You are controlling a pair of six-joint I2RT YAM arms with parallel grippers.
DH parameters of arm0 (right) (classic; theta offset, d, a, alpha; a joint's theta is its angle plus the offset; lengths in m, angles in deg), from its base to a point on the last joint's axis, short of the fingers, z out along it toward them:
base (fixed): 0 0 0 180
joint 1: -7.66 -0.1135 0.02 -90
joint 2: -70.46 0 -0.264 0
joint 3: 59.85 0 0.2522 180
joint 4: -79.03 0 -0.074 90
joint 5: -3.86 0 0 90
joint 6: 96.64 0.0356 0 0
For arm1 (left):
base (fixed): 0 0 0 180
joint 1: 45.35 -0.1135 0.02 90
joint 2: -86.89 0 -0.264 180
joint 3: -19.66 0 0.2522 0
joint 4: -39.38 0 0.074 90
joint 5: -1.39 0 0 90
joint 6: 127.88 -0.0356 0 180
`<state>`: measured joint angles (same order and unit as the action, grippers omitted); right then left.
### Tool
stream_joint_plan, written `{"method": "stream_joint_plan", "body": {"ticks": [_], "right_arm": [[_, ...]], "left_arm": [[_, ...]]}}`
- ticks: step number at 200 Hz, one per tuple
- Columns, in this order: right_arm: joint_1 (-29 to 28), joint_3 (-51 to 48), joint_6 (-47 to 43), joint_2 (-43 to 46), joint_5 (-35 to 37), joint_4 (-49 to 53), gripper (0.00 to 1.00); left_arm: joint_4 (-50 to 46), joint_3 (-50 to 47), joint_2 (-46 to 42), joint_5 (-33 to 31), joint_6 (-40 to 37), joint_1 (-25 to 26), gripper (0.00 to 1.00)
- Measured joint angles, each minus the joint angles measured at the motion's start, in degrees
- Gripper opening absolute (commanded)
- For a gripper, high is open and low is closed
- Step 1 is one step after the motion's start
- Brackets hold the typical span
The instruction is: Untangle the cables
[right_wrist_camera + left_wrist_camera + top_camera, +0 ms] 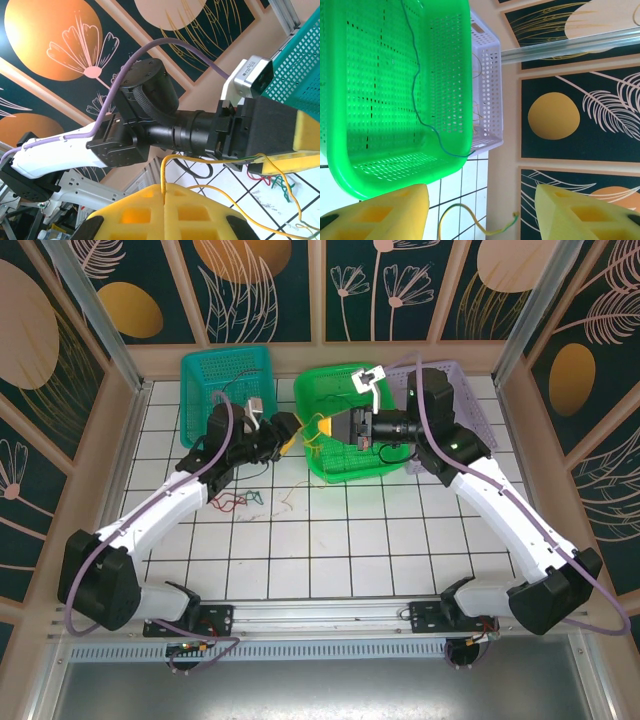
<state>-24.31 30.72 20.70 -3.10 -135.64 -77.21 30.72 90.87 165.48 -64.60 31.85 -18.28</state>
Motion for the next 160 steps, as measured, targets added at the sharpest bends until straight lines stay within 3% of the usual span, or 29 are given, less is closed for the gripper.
{"method": "stream_joint_plan", "body": {"ticks": [22, 33, 54, 100, 160], "right_arm": [[0.00, -0.31, 0.00, 0.00, -0.11, -0.44, 0.00], [0.00, -0.57, 0.02, 0.00, -0.11, -0.68, 0.00], [0.00, -1.03, 0.02, 0.00, -0.11, -0.81, 0.00], [0.00, -3.26, -0.76, 1.64, 0.83, 0.59, 0.00], [-0.37, -11.96, -2.58, 6.54, 3.82, 3.56, 0.00]], "left_arm": [[0.92, 0.74, 0.96, 0.00, 0.37, 0.83, 0.44], [1.38, 1.03, 1.14, -0.07, 0.81, 1.29, 0.33], [2.29, 1.14, 1.14, -0.39, 1.46, 1.66, 0.00], [-5.27, 8.35, 1.09, -5.53, -2.34, 1.38, 0.00], [-15.23, 43.43, 7.19, -9.55, -9.16, -5.95, 0.00]]}}
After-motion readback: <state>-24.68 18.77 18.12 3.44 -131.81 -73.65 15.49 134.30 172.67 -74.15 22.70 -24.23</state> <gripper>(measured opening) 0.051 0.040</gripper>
